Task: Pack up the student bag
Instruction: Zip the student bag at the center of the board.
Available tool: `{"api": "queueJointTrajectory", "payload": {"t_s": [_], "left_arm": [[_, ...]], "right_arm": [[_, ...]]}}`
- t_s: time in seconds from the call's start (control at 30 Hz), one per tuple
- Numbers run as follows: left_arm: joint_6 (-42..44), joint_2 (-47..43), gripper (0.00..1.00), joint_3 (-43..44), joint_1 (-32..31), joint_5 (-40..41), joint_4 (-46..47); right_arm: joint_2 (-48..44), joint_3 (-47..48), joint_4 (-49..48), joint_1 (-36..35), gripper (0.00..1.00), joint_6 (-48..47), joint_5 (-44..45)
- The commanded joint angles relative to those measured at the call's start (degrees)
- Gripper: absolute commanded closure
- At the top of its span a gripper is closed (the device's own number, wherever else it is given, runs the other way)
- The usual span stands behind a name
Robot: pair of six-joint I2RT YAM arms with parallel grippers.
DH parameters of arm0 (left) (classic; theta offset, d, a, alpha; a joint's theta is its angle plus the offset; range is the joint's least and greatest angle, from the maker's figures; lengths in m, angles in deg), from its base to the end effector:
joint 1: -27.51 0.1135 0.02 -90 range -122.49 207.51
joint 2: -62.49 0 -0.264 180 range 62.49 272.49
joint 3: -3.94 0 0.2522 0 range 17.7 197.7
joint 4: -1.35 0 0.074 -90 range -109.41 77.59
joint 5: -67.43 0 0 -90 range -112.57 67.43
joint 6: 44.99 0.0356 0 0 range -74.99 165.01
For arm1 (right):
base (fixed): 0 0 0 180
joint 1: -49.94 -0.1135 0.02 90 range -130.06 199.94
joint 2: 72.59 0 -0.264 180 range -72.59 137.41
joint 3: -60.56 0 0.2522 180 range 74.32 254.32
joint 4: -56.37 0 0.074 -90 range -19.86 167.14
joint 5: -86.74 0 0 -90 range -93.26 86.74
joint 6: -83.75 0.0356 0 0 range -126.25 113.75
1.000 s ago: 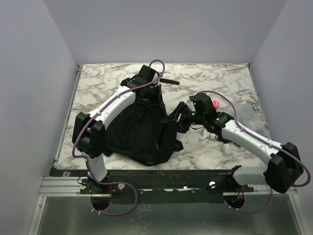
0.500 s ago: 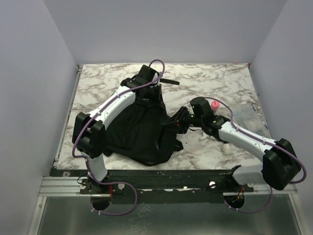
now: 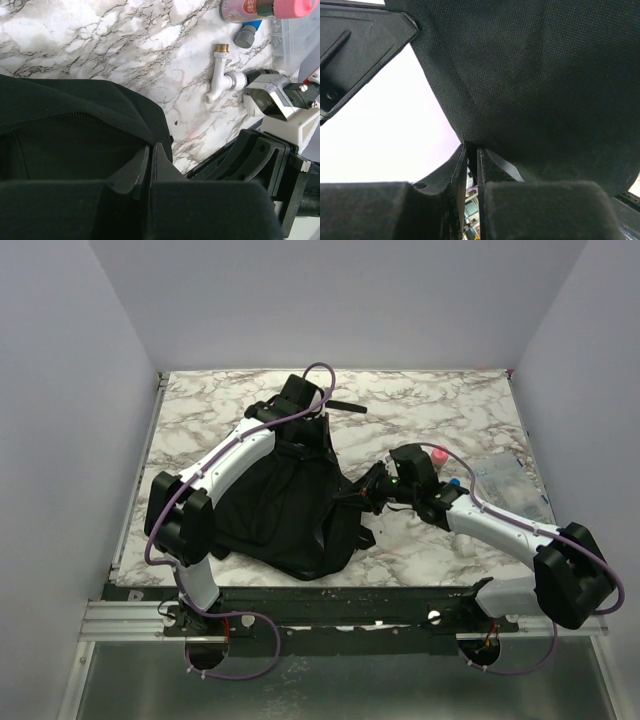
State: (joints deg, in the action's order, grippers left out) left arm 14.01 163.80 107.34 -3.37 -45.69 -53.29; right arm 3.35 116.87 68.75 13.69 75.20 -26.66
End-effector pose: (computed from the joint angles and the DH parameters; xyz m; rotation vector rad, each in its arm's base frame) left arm 0.3264 -0.2115 0.2968 0.1798 2.6333 -0.9209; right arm 0.2206 0.1793 0.2283 0.7073 2.4581 1.4774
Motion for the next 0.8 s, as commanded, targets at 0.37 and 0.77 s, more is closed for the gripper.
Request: {"api": "queueJointTrajectory", "payload": {"t_s": [0.37,0.77], "left_arm": [[-0.94,-3.42,1.00,0.79,0.02,-5.28,3.18],[-2.30,-4.54,1.00,-0.62,0.11,-9.27,4.23]], "right_arm": [[-3.97,-1.80,-1.61,0.92,0.94,-9.08,-3.07],[2.37,-0.19,-8.85,1.31,0.99,-22.02,-12.53]]}}
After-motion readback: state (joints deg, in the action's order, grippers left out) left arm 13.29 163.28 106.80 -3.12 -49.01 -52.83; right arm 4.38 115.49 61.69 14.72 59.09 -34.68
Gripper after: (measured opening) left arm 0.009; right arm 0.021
